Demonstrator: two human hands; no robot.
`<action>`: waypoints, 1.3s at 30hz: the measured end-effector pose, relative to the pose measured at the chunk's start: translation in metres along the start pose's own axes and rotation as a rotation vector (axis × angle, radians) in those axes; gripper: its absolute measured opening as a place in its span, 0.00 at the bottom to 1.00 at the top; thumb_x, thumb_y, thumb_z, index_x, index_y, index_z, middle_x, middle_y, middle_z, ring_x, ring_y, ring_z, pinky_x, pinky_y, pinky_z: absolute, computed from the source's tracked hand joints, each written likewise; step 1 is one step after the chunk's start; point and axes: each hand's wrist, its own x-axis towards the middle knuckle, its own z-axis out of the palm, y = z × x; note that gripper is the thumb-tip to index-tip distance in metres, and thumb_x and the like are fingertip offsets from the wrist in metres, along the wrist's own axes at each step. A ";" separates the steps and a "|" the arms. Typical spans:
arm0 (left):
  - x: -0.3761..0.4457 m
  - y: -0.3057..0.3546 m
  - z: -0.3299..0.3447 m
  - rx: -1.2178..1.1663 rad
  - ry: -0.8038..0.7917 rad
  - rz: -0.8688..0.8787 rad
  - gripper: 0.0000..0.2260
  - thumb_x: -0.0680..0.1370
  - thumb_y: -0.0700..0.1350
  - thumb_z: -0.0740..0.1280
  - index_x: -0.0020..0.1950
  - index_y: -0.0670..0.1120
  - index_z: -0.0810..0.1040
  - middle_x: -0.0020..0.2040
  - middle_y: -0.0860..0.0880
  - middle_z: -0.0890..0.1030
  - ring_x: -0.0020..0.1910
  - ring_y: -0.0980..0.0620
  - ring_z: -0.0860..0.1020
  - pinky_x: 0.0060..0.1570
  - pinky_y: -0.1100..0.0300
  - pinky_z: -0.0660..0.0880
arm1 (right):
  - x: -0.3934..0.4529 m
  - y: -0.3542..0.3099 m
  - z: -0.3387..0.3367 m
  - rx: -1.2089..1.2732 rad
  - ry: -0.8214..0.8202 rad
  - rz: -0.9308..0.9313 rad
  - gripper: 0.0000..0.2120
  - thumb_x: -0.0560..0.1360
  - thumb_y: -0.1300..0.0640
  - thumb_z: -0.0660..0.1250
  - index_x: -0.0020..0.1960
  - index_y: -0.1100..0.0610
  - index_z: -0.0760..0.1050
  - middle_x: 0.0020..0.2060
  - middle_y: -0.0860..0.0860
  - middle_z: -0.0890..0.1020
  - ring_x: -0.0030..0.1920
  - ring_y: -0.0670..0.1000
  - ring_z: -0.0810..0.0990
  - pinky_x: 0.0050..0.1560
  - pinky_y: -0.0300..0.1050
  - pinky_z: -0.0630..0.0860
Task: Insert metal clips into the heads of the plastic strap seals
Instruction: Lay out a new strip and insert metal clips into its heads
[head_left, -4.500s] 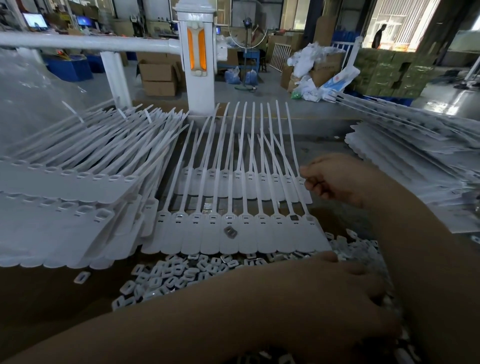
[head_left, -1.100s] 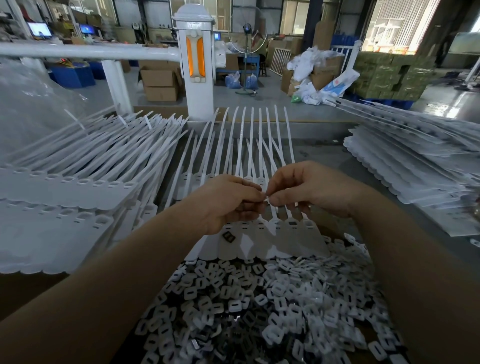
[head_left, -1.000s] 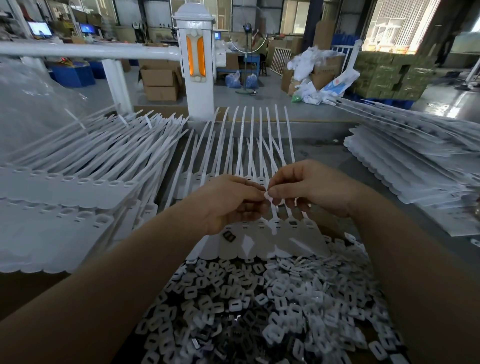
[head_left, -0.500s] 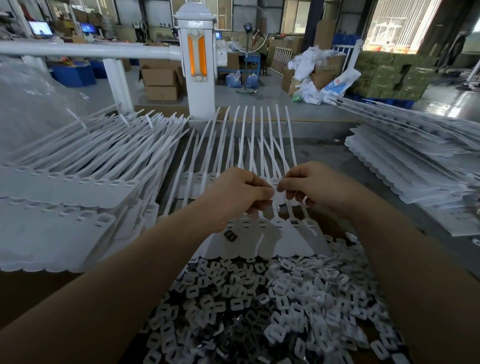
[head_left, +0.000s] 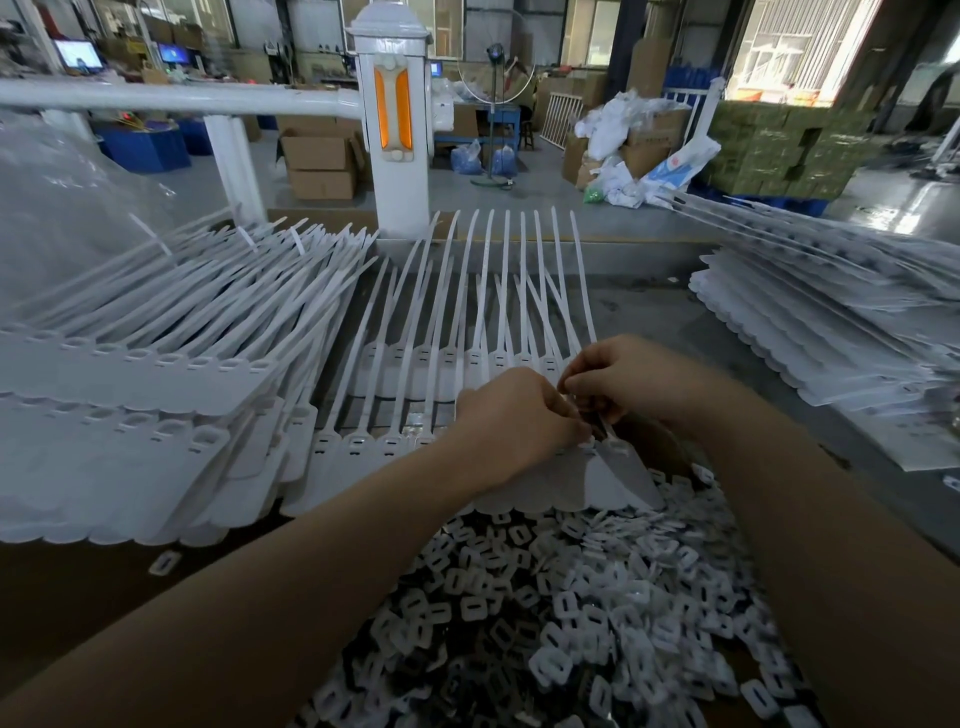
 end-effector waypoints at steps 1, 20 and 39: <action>0.000 0.000 0.000 0.023 0.006 0.005 0.08 0.75 0.56 0.70 0.46 0.54 0.85 0.40 0.56 0.83 0.46 0.54 0.79 0.60 0.45 0.73 | 0.000 0.000 0.000 -0.002 0.000 0.001 0.05 0.78 0.61 0.65 0.51 0.57 0.80 0.42 0.54 0.82 0.40 0.49 0.79 0.36 0.39 0.76; -0.005 -0.012 -0.019 0.501 0.017 0.604 0.10 0.80 0.55 0.62 0.57 0.60 0.81 0.39 0.62 0.67 0.48 0.57 0.66 0.50 0.58 0.55 | -0.002 0.001 -0.002 0.012 -0.017 -0.001 0.06 0.79 0.61 0.65 0.47 0.54 0.79 0.41 0.51 0.82 0.38 0.47 0.79 0.36 0.39 0.75; -0.009 -0.016 -0.037 0.520 -0.228 0.573 0.14 0.81 0.53 0.64 0.67 0.60 0.76 0.48 0.56 0.70 0.48 0.58 0.65 0.50 0.61 0.62 | -0.002 0.001 0.001 0.015 -0.008 0.000 0.06 0.79 0.61 0.65 0.48 0.55 0.80 0.39 0.51 0.82 0.35 0.47 0.77 0.33 0.38 0.75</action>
